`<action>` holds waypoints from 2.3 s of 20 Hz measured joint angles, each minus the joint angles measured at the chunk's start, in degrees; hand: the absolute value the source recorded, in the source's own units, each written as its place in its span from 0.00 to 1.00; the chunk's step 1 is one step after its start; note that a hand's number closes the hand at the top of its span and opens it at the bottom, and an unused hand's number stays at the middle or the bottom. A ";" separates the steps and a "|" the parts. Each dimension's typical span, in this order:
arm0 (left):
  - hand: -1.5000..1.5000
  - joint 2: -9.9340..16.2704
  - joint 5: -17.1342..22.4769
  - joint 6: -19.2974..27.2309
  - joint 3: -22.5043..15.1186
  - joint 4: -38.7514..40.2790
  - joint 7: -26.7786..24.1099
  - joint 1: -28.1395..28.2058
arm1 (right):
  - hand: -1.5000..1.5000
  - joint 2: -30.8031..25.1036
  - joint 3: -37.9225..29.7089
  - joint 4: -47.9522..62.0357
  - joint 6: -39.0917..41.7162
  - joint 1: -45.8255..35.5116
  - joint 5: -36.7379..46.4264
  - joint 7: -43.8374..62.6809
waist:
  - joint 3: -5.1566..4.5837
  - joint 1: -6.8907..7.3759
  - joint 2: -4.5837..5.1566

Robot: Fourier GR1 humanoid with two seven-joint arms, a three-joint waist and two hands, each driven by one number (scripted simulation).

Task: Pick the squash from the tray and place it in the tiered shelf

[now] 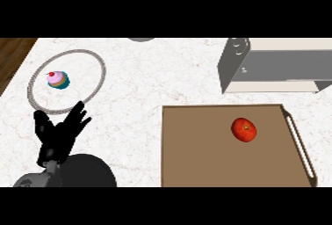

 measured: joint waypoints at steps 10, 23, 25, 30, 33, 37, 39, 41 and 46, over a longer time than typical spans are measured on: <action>0.50 0.08 -0.40 -0.21 1.01 -0.13 2.32 -1.04 | 1.00 -0.02 1.42 8.30 -1.36 -4.43 3.53 -5.71 | -0.04 -0.05 0.02; 0.50 -1.38 -1.59 -0.15 0.56 -0.75 0.93 0.08 | 0.00 0.59 -12.37 14.05 -5.21 -8.88 -7.97 1.26 | 0.07 -0.17 -0.13; 0.50 -0.80 -1.09 -0.76 1.23 -0.57 1.15 0.00 | 0.00 0.14 -14.69 14.85 -5.41 -9.66 -10.18 1.96 | 0.02 -0.19 -0.10; 0.50 -1.08 -1.27 -0.61 1.52 -0.36 0.98 -0.20 | 0.00 -1.86 -19.32 16.29 -8.65 -10.86 -13.93 3.78 | -0.01 -0.21 -0.02; 0.50 -1.33 -1.58 -0.77 1.23 -0.47 0.71 -0.01 | 0.00 -4.46 -20.80 16.75 -11.34 -9.97 -14.43 3.20 | 0.01 -0.23 0.04; 0.50 -1.75 -1.87 -0.58 1.19 -0.53 0.51 -0.01 | 0.00 -8.86 -22.17 17.71 -15.08 -9.89 -14.26 4.44 | 0.06 -0.13 0.06; 0.50 -1.47 -1.63 -0.69 1.54 -0.86 0.98 -0.01 | 0.00 -11.40 -23.85 18.68 -16.23 -8.86 -15.09 4.19 | 0.03 -0.10 0.13; 0.50 -1.32 -1.78 -0.71 1.57 -0.94 1.35 -0.06 | 0.00 -14.29 -25.55 19.69 -15.84 -7.64 -16.25 4.12 | 0.03 -0.23 0.15; 0.50 -0.99 -1.56 -1.56 2.19 -0.04 0.56 -0.31 | 0.00 -21.21 -29.09 23.39 -11.40 -4.72 -19.05 3.16 | 0.13 -0.04 0.32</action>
